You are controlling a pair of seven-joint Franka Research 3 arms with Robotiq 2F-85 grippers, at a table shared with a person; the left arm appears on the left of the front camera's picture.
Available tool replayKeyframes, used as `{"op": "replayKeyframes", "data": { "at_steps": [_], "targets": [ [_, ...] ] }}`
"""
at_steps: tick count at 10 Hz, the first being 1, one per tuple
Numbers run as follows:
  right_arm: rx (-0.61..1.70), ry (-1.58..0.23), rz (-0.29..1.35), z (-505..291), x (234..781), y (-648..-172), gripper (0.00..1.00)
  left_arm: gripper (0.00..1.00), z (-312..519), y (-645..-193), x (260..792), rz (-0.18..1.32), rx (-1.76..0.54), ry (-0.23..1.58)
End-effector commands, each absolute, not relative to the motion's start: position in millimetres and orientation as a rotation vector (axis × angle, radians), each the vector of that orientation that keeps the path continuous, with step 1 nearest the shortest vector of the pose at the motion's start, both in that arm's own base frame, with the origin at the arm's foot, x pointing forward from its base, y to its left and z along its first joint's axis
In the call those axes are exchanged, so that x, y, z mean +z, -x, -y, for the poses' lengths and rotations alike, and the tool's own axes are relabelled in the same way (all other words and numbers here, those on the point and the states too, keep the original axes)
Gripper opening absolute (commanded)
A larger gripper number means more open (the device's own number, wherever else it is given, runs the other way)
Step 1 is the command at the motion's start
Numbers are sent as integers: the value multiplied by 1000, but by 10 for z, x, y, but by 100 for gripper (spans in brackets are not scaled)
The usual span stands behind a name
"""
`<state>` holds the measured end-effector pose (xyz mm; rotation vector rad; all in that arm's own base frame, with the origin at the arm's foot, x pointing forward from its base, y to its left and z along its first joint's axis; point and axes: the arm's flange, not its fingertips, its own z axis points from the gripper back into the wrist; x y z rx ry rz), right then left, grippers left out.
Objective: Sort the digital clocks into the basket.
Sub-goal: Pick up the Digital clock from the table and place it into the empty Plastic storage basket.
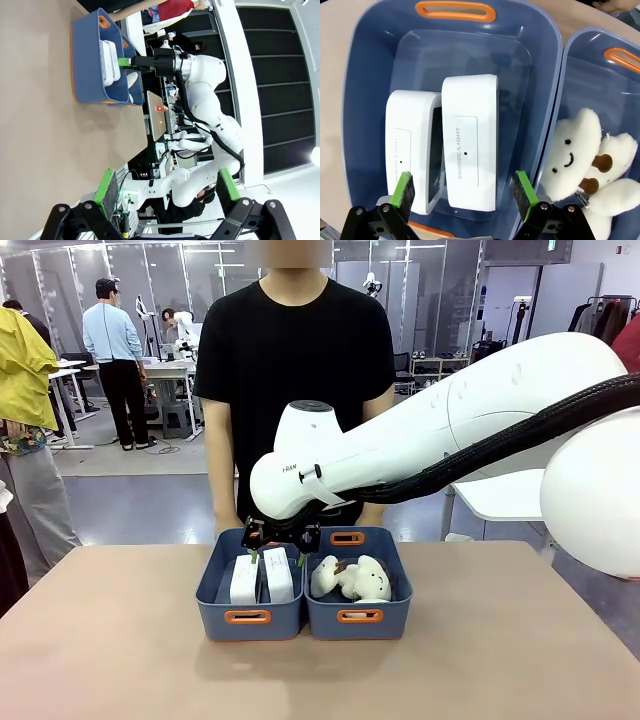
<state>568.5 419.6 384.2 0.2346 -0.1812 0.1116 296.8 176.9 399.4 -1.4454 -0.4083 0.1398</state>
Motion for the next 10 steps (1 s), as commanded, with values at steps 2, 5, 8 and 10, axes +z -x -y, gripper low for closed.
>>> {"op": "replayKeyframes", "data": {
  "at_steps": [2, 5, 8, 10],
  "targets": [
    [99, -247, 181, -4190, 3835, -5690, 100, 100, -1758, -2956, 4048, 406, 152, 1465],
    [159, -264, 133, -4076, 4428, -5370, 100, 100, -1758, -2956, 4048, 406, 152, 1465],
    [160, -338, 129, -3815, 4848, -4960, 100, 100, -1758, -2956, 4048, 406, 152, 1465],
    [187, -475, 68, -3315, 5002, -4758, 100, 100, -1758, -2956, 4048, 406, 152, 1465]
  ]
}}
